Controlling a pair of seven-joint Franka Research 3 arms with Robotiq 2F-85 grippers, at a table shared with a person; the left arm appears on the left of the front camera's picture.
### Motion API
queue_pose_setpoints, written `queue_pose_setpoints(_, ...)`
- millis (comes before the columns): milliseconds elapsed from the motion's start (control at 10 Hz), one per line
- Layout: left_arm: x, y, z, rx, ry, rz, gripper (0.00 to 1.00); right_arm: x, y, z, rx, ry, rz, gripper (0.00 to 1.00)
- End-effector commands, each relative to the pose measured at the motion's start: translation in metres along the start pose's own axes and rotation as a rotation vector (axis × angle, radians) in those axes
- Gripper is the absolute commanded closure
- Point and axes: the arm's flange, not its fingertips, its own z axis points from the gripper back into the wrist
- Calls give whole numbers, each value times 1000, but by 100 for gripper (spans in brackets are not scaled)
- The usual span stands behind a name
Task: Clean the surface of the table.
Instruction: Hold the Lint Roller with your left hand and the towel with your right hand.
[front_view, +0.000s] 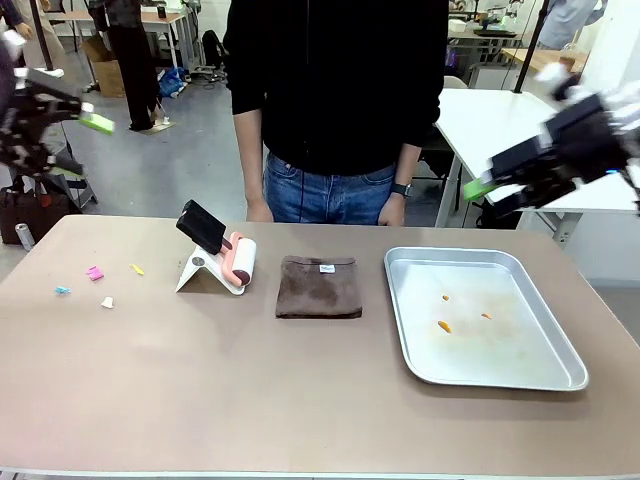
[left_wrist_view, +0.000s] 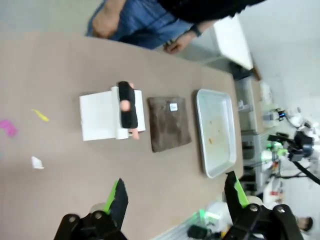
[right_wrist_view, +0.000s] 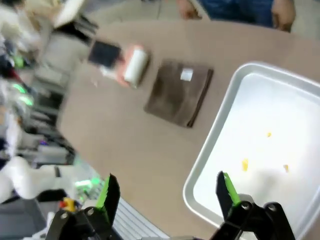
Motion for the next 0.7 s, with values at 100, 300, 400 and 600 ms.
queue_pose_setpoints(100,22,-47,-52,271,98,-211,0,40,48,-72,-148,129,85,0)
queue_pose_setpoints(300,34,-61,-88,350,182,-180,0,51,72,-123,-234,107,51,0)
queue_pose_setpoints(400,38,-56,-103,353,222,-149,0,54,74,-146,-316,57,17,0)
queue_pose_setpoints(600,38,-39,-118,354,268,-132,0,52,66,-175,-345,24,-22,0)
